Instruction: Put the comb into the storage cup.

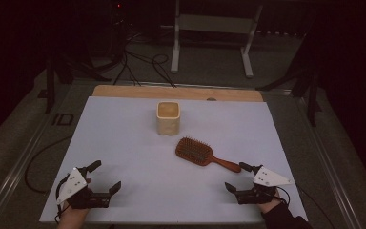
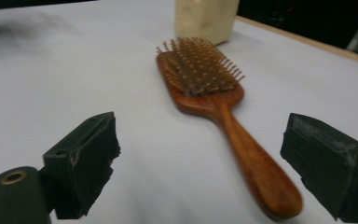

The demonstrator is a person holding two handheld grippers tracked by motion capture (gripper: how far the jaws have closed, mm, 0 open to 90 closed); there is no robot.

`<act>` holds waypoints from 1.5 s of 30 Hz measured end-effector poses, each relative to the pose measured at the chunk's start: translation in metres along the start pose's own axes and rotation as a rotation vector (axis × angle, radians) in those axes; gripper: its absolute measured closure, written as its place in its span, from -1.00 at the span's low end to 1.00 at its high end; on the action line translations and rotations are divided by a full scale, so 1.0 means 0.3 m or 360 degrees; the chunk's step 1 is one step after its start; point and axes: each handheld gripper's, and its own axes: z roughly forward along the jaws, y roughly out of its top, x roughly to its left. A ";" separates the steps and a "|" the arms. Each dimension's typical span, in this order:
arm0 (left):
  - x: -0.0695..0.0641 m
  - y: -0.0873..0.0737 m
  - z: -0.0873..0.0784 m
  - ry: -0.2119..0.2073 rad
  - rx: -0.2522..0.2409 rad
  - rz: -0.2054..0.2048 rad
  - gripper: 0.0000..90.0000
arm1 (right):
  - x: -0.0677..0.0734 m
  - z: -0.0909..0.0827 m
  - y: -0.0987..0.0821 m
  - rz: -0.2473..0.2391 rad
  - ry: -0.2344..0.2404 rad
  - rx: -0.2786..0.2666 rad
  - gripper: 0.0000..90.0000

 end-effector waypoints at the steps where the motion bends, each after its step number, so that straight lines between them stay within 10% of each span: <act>1: 0.000 0.000 0.000 0.0000 0.0000 0.0000 -1.00 | 0.000 0.000 0.000 0.0000 0.0000 0.0000 -0.78; 21: -0.004 0.001 0.002 -0.0034 0.0011 -0.0028 -1.00 | 0.040 0.004 0.035 -0.0046 0.0087 0.0065 -0.79; 45: -0.003 0.002 0.001 -0.0043 -0.0001 -0.0037 -1.00 | 0.016 -0.066 0.184 -0.0093 0.0003 0.0078 -0.79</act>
